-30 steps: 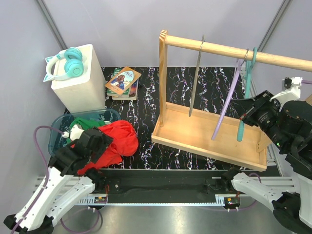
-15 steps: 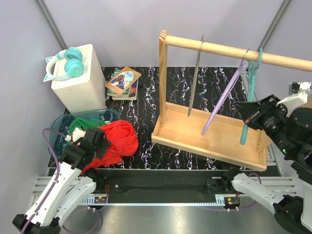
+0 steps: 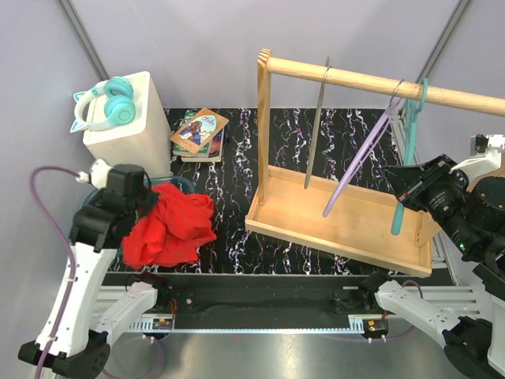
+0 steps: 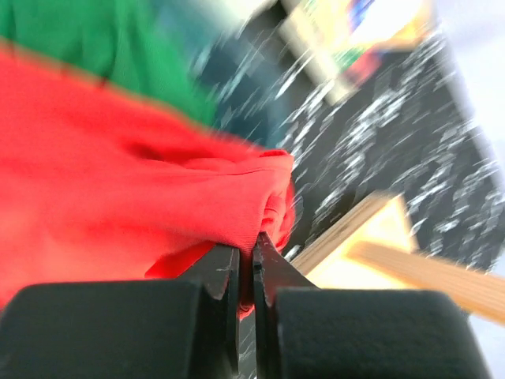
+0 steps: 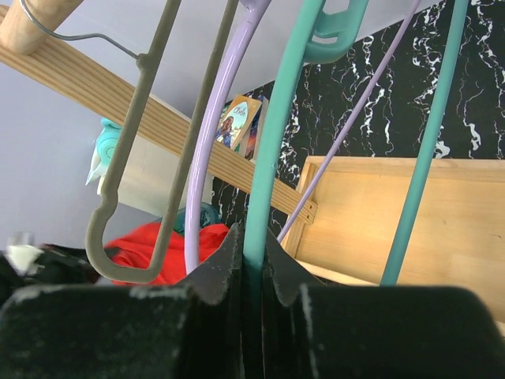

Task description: Remove the tank top from the hanger

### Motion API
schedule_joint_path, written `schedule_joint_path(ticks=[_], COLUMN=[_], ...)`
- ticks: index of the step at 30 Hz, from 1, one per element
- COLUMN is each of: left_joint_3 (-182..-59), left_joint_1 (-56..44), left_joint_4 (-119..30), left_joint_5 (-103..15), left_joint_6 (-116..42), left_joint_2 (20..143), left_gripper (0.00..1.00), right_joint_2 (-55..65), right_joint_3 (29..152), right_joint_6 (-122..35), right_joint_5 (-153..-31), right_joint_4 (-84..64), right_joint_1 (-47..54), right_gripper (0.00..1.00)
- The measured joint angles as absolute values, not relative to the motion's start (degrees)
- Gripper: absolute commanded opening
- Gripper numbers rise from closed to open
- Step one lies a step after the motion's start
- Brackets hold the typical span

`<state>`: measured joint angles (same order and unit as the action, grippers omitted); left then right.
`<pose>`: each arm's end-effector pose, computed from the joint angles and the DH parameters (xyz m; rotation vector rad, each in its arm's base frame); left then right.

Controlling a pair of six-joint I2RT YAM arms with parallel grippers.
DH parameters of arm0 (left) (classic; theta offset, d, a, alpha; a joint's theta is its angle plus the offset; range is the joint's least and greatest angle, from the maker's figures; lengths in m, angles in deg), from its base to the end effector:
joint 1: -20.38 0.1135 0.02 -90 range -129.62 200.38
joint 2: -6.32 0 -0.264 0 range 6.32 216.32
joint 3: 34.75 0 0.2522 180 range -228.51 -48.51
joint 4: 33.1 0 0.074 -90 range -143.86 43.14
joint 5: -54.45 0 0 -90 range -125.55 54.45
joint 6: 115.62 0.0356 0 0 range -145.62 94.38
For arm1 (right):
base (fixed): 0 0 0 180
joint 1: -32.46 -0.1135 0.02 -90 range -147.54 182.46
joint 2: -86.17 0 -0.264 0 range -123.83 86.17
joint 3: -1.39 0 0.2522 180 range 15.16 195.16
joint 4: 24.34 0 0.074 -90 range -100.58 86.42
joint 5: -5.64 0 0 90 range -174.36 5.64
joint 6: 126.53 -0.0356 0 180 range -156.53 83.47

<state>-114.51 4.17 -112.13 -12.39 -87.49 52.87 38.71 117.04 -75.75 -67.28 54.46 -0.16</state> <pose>0.1228 -0.0211 0.3667 -1.0654 2.0392 -0.2212 0.0405 0.0135 0.5223 0.3239 1.7640 0.6502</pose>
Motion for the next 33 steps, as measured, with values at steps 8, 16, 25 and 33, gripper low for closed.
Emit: schedule_joint_path(ticks=[8,16,25,33], left_joint_3=[-145.46,-168.10,-172.34,-157.85], left_joint_1=[4.78,5.00,5.00,5.00], left_joint_4=[-113.31,-107.94,-97.86,-94.58], left_joint_5=[-2.97,-1.33,-2.57,-2.84], left_joint_6=[-73.00,-58.31,-48.30,-48.91], left_joint_2=[63.64,71.40,71.27,65.44], left_gripper=[0.00,0.00,0.00,0.00], right_joint_2=[38.36,36.35,34.60,34.60], right_joint_3=[117.54,119.40,120.65,120.69], right_joint_6=[-75.20,-73.91,-72.69,-72.56], right_joint_5=[-67.28,-67.38,-67.47,-67.36], right_joint_4=[54.83,54.83,55.16,55.24], right_joint_1=[-0.16,-0.16,-0.16,-0.16], right_gripper=[0.00,0.00,0.00,0.00])
